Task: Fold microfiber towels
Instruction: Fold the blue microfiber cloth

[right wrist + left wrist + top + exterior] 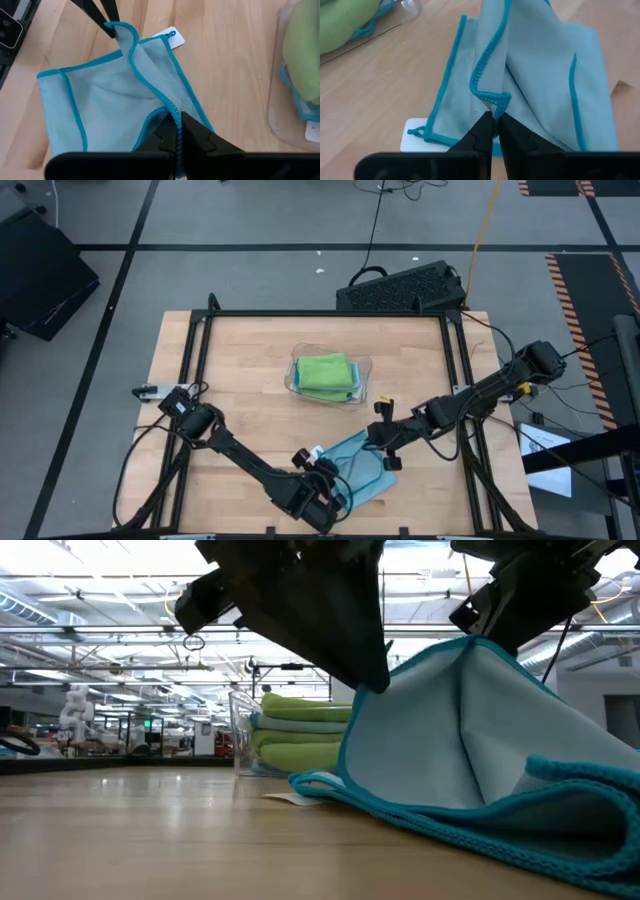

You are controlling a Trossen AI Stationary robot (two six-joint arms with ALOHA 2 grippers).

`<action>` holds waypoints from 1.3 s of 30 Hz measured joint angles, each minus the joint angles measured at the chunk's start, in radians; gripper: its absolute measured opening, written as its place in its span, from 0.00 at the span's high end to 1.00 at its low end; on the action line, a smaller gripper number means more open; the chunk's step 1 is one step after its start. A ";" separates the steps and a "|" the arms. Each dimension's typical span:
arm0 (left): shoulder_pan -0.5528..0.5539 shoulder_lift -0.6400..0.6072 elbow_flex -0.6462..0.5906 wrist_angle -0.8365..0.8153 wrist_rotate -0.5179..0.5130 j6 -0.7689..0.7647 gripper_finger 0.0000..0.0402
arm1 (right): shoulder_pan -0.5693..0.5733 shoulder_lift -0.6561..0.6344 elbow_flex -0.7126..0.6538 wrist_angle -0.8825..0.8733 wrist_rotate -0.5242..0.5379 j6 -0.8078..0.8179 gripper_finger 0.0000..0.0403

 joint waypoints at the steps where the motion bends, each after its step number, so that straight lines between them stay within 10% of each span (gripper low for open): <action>1: 0.004 0.000 0.000 -0.001 0.003 0.000 0.92 | -0.003 0.000 0.000 0.001 0.001 -0.006 0.99; 19: 0.027 0.000 0.001 -0.001 0.033 -0.064 0.76 | -0.093 0.000 -0.001 0.046 -0.047 -0.145 0.97; 31: 0.026 -0.019 0.001 -0.045 0.036 -0.123 0.74 | -0.146 -0.012 -0.076 0.134 -0.042 -0.148 0.48; 39: 0.005 -0.098 0.003 -0.016 -0.118 0.022 0.74 | -0.022 -0.142 -0.097 0.016 -0.045 -0.002 0.41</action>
